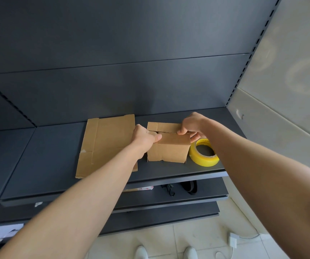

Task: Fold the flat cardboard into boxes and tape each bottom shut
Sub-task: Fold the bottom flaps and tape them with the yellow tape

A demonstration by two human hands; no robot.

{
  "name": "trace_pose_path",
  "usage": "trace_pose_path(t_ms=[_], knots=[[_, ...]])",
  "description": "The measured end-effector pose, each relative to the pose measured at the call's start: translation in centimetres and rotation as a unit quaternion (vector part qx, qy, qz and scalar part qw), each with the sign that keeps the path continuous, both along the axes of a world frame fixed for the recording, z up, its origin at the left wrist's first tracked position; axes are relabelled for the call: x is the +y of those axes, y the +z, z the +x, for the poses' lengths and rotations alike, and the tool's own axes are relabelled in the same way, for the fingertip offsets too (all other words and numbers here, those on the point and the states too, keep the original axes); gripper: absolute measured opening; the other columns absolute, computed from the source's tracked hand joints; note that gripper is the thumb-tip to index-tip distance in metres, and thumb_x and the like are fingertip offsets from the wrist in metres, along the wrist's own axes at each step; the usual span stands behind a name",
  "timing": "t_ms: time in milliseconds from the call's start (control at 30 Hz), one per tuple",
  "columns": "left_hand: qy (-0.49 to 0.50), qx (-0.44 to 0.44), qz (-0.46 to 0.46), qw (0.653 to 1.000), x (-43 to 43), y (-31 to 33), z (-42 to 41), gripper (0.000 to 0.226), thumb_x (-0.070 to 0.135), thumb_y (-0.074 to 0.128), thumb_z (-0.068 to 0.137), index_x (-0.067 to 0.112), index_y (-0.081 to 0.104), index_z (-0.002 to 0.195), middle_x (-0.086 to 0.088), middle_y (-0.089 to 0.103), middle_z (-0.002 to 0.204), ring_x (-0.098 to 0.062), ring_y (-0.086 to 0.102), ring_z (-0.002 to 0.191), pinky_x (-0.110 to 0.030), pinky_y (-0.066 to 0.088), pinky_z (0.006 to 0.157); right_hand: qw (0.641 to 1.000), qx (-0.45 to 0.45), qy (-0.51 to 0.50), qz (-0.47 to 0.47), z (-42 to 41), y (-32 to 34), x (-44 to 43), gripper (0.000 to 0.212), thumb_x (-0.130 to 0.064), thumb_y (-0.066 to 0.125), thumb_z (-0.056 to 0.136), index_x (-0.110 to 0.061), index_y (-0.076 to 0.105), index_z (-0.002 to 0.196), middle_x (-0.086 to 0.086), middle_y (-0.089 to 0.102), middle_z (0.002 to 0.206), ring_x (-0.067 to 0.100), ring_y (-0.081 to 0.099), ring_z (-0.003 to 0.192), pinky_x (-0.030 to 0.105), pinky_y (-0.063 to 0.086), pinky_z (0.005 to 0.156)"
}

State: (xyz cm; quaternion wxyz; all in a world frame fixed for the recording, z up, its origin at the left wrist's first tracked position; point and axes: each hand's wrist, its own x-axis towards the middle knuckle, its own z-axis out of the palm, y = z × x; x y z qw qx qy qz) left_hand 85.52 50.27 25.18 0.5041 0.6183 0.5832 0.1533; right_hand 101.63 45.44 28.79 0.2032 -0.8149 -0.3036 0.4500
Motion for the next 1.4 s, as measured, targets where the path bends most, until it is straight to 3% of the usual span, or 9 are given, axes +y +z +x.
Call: trace_pose_path(t_ms=[100,333,467,567,667,800,900,1167,1400], knots=[[0.03,-0.014,0.004,0.999,0.2,-0.5,0.0,0.028,0.026,0.062,0.091,0.009,0.042,0.1,-0.002,0.045,0.106,-0.018,0.042,0.093,-0.03,0.033,0.078,1.0,-0.002,0.004,-0.029,-0.1,0.4,0.3,0.024,0.001,0.062,0.089,-0.002,0.05,0.11,0.012,0.053,0.088,0.028,0.057,0.088,0.038,0.053,0.077],[0.075,-0.022,-0.024,0.997,1.0,-0.9,0.5,0.029,0.025,0.065,0.088,0.01,0.043,0.076,-0.001,0.046,0.082,-0.029,0.057,0.097,-0.031,0.037,0.076,0.997,-0.028,0.027,-0.06,0.1,-0.1,0.9,0.032,-0.014,0.053,0.097,0.003,0.05,0.124,0.017,0.062,0.107,0.028,0.062,0.094,0.035,0.055,0.085],[0.095,-0.019,-0.042,0.994,1.4,-0.8,0.7,0.046,0.025,0.071,0.082,0.0,0.053,0.116,-0.012,0.058,0.116,-0.029,0.057,0.104,-0.032,0.043,0.076,0.996,-0.066,0.047,-0.043,0.0,-0.2,0.8,0.035,-0.022,0.053,0.097,0.002,0.053,0.122,0.01,0.062,0.091,0.025,0.063,0.088,0.029,0.056,0.078],[0.092,-0.022,-0.043,0.995,1.4,-0.6,0.8,0.045,0.023,0.071,0.082,0.0,0.052,0.116,-0.013,0.059,0.117,-0.025,0.056,0.094,-0.033,0.045,0.075,0.996,-0.08,0.045,-0.018,-0.1,-0.3,0.3,0.037,-0.025,0.053,0.097,0.0,0.053,0.125,0.013,0.065,0.107,0.026,0.067,0.095,0.033,0.056,0.086],[0.087,-0.034,-0.034,0.995,1.6,-0.3,1.1,0.061,0.016,0.071,0.083,0.004,0.037,0.133,-0.009,0.049,0.131,-0.026,0.055,0.109,-0.037,0.048,0.089,0.999,-0.049,0.014,0.016,0.0,-0.9,-0.3,0.037,-0.023,0.06,0.093,-0.001,0.055,0.123,0.015,0.065,0.112,0.029,0.067,0.096,0.037,0.056,0.086],[-0.008,-0.05,0.004,0.999,1.4,0.1,1.4,0.053,-0.001,0.052,0.092,0.022,0.041,0.138,-0.002,0.045,0.125,-0.005,0.045,0.073,-0.019,0.036,0.057,0.999,-0.036,-0.02,0.011,0.0,-1.1,-1.1,0.037,-0.03,0.061,0.092,0.0,0.053,0.113,0.015,0.062,0.103,0.025,0.065,0.075,0.029,0.058,0.068],[-0.031,-0.035,0.002,0.999,1.3,0.1,1.5,0.05,-0.004,0.041,0.093,0.025,0.052,0.132,0.003,0.045,0.113,-0.002,0.036,0.063,-0.018,0.03,0.052,0.999,0.022,-0.029,0.014,0.0,-0.7,-1.5,0.035,-0.021,0.057,0.095,0.002,0.052,0.121,0.015,0.062,0.112,0.027,0.066,0.093,0.033,0.058,0.079],[-0.057,-0.026,-0.021,0.998,0.9,-0.3,2.2,0.044,0.024,0.071,0.083,0.026,0.046,0.119,-0.002,0.04,0.125,-0.022,0.052,0.105,-0.034,0.048,0.084,0.995,0.062,-0.072,-0.04,-0.6,-0.2,-1.2,0.028,-0.008,0.054,0.095,-0.002,0.05,0.122,0.016,0.06,0.116,0.03,0.06,0.108,0.039,0.051,0.092],[-0.04,-0.007,-0.014,0.999,1.2,-0.3,3.1,0.043,0.017,0.072,0.083,0.022,0.046,0.116,-0.004,0.039,0.128,-0.021,0.048,0.098,-0.029,0.039,0.071,0.992,0.075,-0.089,-0.051,-0.4,-0.2,-0.6,0.021,-0.006,0.055,0.094,-0.002,0.051,0.114,0.016,0.06,0.115,0.03,0.06,0.108,0.039,0.051,0.093]])
